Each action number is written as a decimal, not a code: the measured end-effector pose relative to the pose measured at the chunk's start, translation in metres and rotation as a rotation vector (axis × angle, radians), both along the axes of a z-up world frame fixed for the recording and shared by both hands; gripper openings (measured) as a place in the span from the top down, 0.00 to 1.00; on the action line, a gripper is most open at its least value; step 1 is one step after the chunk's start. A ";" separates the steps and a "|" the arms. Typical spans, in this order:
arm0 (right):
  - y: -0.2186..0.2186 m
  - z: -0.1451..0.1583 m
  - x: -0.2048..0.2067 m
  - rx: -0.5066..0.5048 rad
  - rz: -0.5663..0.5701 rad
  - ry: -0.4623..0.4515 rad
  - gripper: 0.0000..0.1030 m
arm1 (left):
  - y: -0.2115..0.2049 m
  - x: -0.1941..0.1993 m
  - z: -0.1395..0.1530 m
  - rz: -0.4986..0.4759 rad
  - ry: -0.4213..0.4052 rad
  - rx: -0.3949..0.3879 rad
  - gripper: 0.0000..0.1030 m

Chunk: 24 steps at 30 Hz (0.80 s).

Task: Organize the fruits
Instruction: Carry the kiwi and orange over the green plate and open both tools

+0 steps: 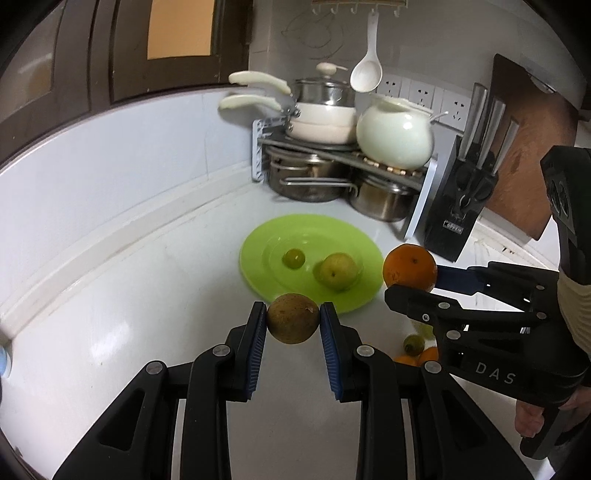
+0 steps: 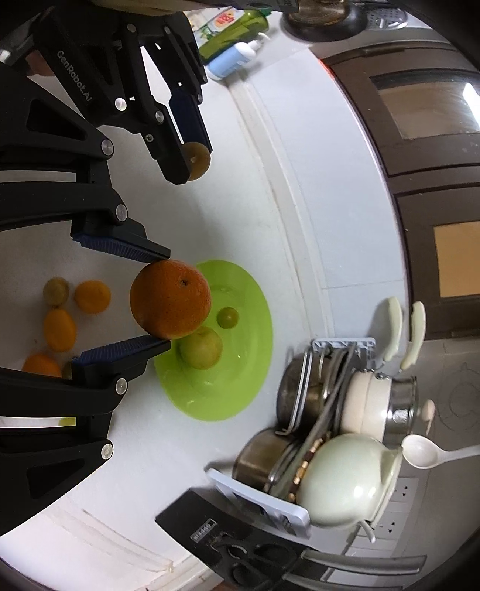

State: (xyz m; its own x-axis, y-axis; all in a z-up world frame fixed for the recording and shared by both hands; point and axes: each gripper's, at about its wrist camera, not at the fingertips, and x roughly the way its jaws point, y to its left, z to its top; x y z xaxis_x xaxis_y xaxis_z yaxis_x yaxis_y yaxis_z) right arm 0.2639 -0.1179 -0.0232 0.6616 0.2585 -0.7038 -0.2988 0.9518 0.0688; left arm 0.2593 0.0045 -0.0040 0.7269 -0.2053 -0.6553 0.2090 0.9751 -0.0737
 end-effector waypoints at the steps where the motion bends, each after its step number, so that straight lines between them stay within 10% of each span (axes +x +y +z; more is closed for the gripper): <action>1: -0.001 0.002 0.001 0.000 -0.002 -0.005 0.59 | -0.002 0.002 0.002 -0.003 -0.003 -0.003 0.71; 24: -0.019 0.026 0.070 -0.039 -0.035 -0.026 0.59 | -0.027 0.074 0.026 -0.037 -0.023 0.025 0.71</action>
